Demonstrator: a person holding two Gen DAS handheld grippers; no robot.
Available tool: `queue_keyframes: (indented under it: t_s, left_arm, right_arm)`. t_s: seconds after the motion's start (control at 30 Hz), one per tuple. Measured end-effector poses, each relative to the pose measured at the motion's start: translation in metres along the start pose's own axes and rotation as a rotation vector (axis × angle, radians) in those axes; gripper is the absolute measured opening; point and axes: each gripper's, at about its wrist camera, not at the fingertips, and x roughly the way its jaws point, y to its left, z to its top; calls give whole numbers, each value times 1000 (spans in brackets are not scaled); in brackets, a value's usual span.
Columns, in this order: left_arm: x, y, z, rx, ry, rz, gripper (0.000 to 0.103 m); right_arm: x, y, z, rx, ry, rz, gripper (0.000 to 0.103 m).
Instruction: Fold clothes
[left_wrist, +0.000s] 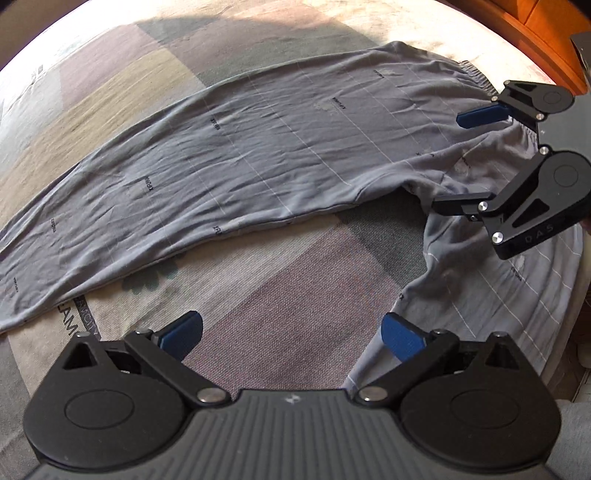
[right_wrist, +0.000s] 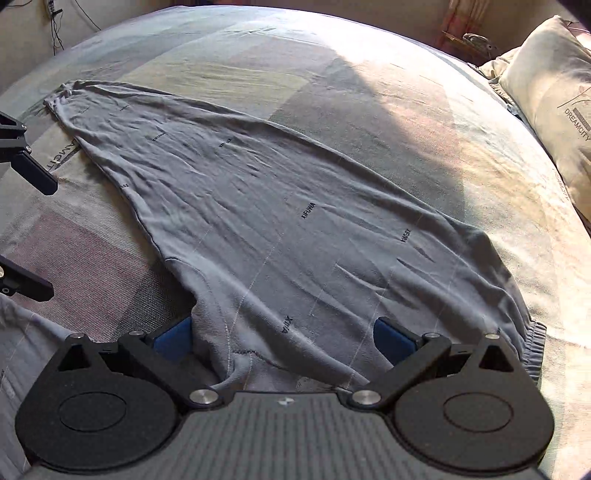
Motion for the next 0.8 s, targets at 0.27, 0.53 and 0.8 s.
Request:
queue_keyframes:
  t_s: [0.27, 0.53, 0.8]
  left_arm:
    - [-5, -5, -55, 39, 53, -28, 102]
    - [-9, 10, -75, 3, 39, -42, 102]
    - [-16, 31, -93, -35, 8, -34, 102]
  right_arm:
    - [-19, 46, -33, -26, 55, 105, 103]
    - [3, 52, 4, 79, 23, 165, 103]
    - [2, 51, 26, 107, -20, 156, 103]
